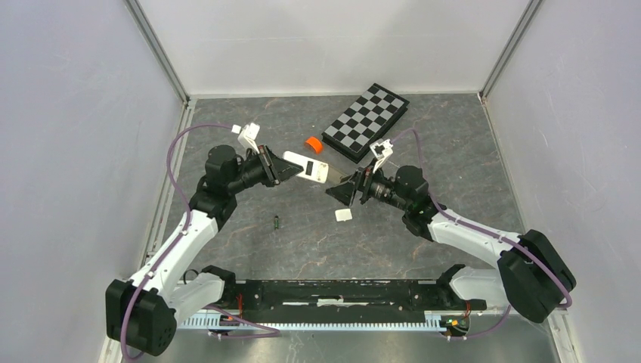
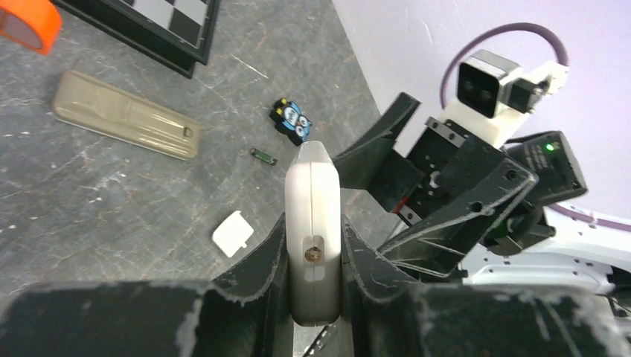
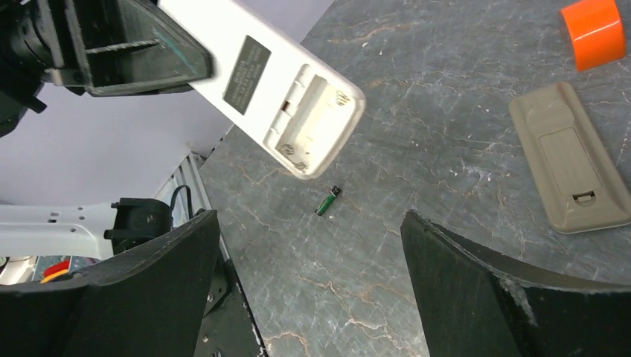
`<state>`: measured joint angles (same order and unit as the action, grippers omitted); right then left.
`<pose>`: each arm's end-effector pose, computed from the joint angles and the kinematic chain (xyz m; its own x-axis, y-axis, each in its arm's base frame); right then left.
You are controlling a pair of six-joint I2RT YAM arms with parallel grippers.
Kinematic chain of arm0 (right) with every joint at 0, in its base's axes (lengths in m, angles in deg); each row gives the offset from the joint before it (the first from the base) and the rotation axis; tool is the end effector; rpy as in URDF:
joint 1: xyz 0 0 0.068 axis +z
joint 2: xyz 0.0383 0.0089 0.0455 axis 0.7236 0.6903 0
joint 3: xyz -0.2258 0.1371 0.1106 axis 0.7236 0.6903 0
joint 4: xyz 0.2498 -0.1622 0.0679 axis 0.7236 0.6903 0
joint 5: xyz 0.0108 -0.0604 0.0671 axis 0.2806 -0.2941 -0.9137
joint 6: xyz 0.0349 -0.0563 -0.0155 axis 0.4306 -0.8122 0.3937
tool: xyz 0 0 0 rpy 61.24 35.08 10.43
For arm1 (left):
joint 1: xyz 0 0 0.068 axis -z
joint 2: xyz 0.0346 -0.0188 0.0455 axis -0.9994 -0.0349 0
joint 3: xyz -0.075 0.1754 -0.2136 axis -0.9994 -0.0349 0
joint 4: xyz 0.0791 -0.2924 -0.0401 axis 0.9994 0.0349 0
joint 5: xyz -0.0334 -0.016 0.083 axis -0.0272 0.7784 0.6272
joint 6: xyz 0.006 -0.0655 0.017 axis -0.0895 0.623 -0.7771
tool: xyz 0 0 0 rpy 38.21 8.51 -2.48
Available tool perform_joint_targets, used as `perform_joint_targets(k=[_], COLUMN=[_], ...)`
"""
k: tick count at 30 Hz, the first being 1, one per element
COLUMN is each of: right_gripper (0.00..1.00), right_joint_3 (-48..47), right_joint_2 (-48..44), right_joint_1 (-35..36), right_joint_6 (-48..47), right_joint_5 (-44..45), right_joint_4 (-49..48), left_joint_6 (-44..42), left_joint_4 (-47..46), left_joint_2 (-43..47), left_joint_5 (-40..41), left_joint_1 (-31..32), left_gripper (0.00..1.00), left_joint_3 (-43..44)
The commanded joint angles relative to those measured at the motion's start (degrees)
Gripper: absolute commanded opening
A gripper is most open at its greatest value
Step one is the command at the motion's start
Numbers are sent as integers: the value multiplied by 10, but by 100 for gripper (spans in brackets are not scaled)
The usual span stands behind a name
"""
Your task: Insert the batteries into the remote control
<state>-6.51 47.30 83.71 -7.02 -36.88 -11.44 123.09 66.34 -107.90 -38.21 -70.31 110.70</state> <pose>0.2385 0.2084 0.2264 -0.5895 0.2651 -0.7630 -0.6348 0.4320 0.6406 0.2615 -0.1157 0.2973 -0.6700 -0.3651 -0.6464 0.4411 0.5046 -0.7422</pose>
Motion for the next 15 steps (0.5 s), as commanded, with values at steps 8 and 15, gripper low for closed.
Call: perform_joint_targets(k=[8,15], right_gripper=[97,86], right_joint_3=[4,6], right_joint_2=[6,40], right_joint_1=[-1,-2], right_joint_6=[-22,95], right_joint_5=[-67,-85], right_joint_4=[-95,-181], left_joint_6=[-80,-102], left_joint_4=[21,-4], left_joint_2=[18,57], left_joint_5=[-20,-113], left_joint_1=[-3,-3], left_gripper=[2,2], left_joint_3=[11,3])
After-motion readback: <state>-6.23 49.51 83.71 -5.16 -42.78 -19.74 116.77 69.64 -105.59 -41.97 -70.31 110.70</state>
